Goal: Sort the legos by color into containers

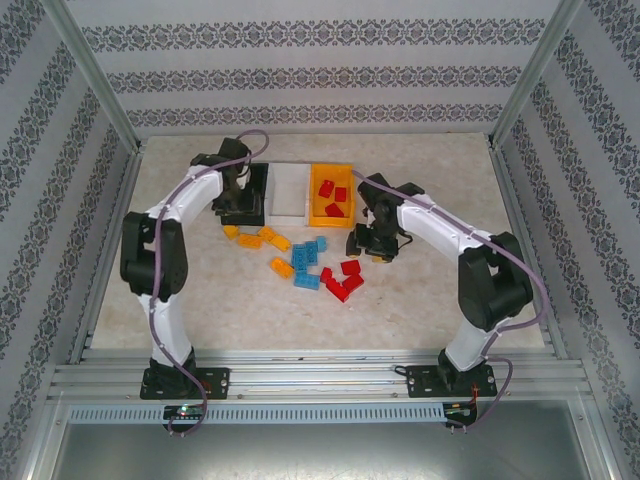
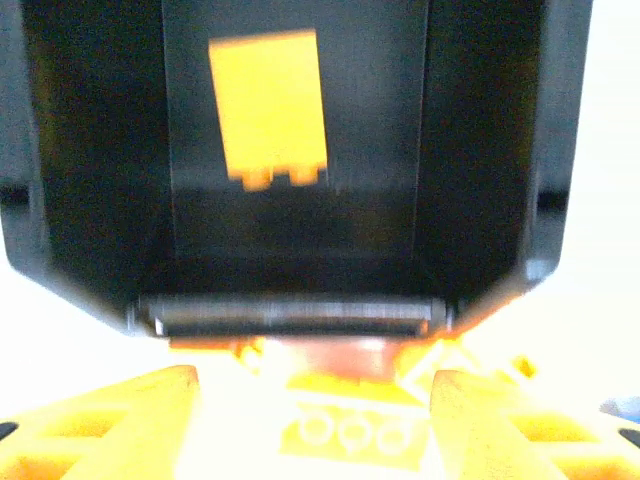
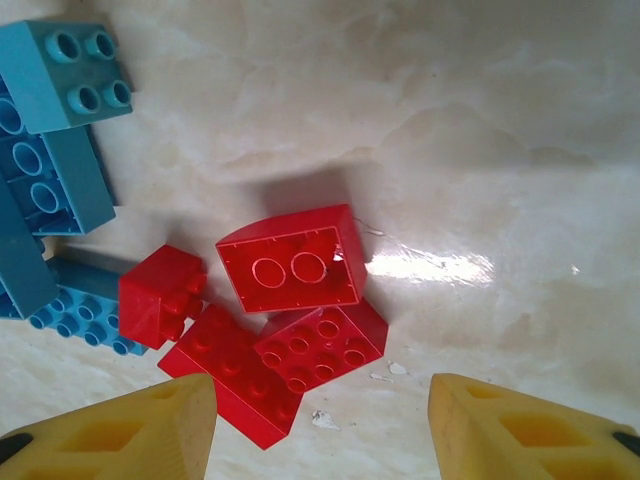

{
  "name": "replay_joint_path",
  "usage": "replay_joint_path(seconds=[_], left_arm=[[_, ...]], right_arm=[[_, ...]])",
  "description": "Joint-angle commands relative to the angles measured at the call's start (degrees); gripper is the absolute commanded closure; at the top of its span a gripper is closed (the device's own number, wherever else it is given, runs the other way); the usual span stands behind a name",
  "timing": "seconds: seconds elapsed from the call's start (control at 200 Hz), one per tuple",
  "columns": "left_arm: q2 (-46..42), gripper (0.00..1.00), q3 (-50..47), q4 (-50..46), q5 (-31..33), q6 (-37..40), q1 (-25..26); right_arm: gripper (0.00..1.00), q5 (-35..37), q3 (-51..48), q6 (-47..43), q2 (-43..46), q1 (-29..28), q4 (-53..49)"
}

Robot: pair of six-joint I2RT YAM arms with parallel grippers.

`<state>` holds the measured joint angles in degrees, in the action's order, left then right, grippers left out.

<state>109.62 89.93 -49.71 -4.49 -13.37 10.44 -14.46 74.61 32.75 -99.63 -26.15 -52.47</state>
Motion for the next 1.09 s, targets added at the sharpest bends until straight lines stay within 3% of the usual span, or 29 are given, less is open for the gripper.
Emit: replay_joint_path(seconds=[0.0, 0.17, 0.36, 0.749, 1.089], left_arm=[[-7.7, 0.38, -8.0, 1.5, -3.6, -3.8, 0.6], [-14.2, 0.38, -18.3, 4.9, -7.9, -7.8, 6.2], [-15.4, 0.38, -23.7, 10.2, -12.3, -14.2, 11.3], [-9.9, 0.38, -25.9, 15.0, -14.3, -19.5, 12.4], [-5.3, 0.37, -23.2, 13.4, -12.7, -22.2, 13.7]], right_arm=[[0.41, -0.5, 2.7, -1.3, -1.5, -1.1, -0.9], [0.41, -2.0, 6.0, -2.2, -5.1, -3.9, -0.7], [0.41, -2.1, 10.4, -1.7, -9.7, -6.5, -0.3], [0.41, -2.4, 11.5, 0.7, -11.4, -6.6, 1.1], [0.41, -2.4, 8.8, 0.7, -10.1, -5.8, 1.8]])
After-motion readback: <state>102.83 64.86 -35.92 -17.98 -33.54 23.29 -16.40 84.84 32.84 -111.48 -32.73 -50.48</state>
